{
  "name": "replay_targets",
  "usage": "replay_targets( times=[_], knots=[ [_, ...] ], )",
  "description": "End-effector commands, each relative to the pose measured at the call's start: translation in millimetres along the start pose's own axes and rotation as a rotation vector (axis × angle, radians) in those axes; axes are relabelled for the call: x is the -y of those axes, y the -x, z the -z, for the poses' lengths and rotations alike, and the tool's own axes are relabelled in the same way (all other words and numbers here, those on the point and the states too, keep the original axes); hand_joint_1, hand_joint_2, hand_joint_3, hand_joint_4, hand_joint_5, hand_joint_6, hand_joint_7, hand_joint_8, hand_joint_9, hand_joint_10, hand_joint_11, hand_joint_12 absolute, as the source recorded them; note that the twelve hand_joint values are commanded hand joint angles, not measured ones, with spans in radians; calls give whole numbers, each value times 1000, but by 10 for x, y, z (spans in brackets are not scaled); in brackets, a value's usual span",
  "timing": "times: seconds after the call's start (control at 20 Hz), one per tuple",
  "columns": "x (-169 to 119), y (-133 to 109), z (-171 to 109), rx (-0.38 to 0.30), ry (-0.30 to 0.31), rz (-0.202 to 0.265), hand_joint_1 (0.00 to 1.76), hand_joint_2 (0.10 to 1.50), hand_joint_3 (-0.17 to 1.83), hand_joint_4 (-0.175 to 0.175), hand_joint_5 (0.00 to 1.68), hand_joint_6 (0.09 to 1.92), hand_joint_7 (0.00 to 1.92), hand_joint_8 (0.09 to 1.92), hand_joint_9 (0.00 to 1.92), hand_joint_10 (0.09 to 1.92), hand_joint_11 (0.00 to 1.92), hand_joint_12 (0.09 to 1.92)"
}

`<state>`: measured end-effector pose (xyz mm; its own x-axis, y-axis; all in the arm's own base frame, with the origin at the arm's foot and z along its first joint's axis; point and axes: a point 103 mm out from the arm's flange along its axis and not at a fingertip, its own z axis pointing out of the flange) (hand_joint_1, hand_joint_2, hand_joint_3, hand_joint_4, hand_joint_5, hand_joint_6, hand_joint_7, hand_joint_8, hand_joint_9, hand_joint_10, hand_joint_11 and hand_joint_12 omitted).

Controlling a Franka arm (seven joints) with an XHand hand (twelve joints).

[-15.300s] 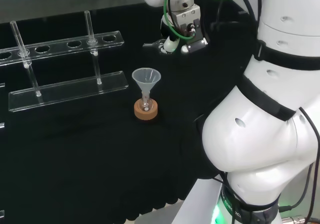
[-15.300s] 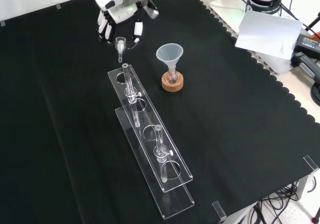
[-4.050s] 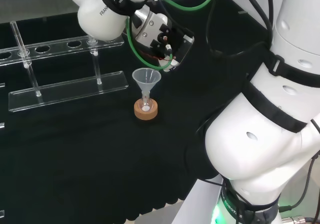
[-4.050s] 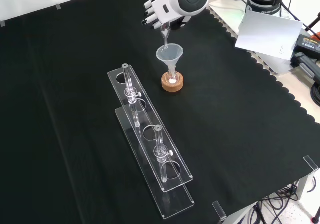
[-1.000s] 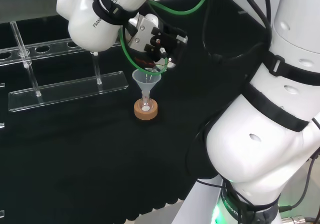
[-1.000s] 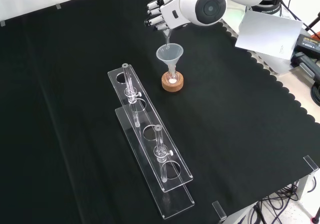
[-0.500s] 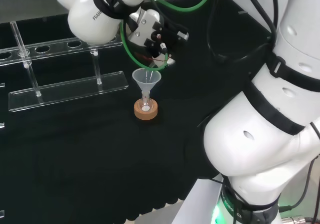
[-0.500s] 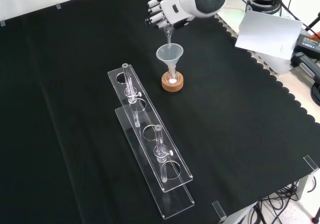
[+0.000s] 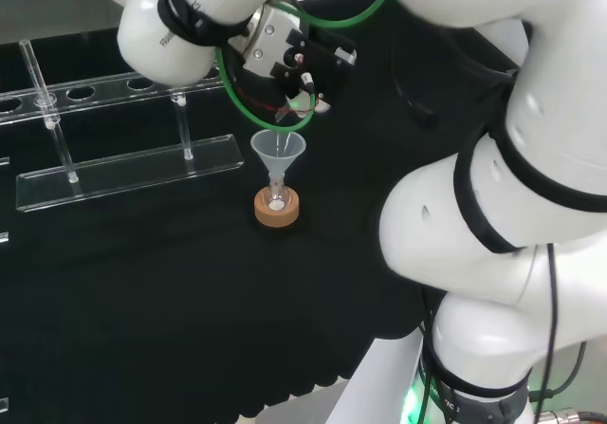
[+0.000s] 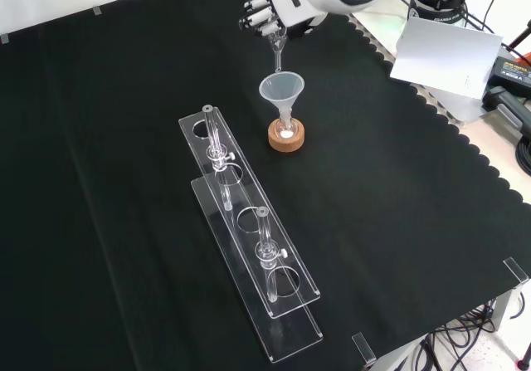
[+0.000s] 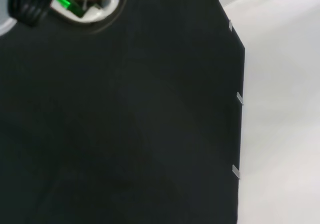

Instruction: Pour all the NaCl from the weighing funnel into the round-bottom flask.

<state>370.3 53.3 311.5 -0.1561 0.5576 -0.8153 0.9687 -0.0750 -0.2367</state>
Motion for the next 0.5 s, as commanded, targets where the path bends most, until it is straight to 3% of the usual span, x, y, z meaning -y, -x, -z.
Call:
replay_targets(
  times=[0.05, 0.5],
  knots=[
    [-86, -166, -248, 3, -42, 41, 1130, 640, 665, 175, 1308, 612, 588, 635, 1001, 229, 949, 959],
    [-44, -107, -157, -43, 7, 28, 1130, 640, 666, 175, 1309, 612, 584, 634, 1001, 229, 948, 958]
  ],
)
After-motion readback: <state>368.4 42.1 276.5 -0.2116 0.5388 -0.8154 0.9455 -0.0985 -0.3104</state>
